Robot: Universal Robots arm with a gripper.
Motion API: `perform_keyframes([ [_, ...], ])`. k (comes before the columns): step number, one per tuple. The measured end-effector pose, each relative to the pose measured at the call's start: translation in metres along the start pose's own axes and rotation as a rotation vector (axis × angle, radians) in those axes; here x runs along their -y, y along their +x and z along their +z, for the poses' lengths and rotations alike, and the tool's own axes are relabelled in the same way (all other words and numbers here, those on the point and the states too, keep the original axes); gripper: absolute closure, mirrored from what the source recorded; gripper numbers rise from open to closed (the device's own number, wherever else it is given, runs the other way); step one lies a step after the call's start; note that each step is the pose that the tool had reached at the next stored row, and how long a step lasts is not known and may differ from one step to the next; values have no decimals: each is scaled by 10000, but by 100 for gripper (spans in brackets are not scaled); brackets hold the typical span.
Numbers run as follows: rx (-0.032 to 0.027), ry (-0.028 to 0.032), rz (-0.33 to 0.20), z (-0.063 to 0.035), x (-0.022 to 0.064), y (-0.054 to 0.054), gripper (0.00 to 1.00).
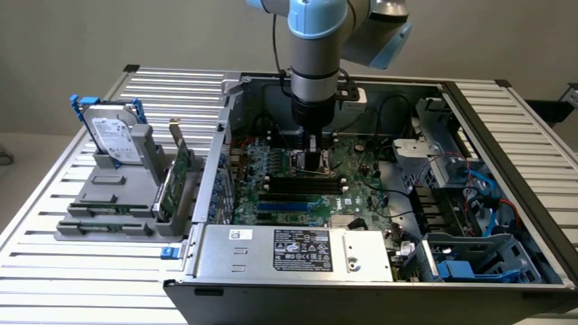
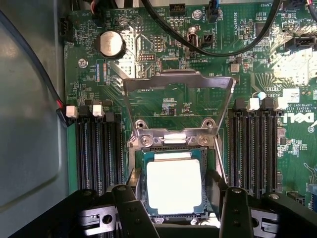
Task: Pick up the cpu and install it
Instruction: 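Place the cpu into insertion slot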
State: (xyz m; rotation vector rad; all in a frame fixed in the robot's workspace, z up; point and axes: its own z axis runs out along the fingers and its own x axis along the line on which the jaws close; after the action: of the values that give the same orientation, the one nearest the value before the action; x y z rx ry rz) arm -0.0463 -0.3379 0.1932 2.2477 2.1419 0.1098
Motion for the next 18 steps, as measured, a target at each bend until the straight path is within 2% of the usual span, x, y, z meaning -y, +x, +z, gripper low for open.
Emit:
perform_keyframes([
  [4, 89, -8, 147, 1, -1, 7, 38],
  [15, 451, -35, 500, 1, -3, 25, 38],
  [17, 505, -38, 515, 1, -2, 40, 38],
  [18, 514, -39, 516, 1, -2, 50, 38],
])
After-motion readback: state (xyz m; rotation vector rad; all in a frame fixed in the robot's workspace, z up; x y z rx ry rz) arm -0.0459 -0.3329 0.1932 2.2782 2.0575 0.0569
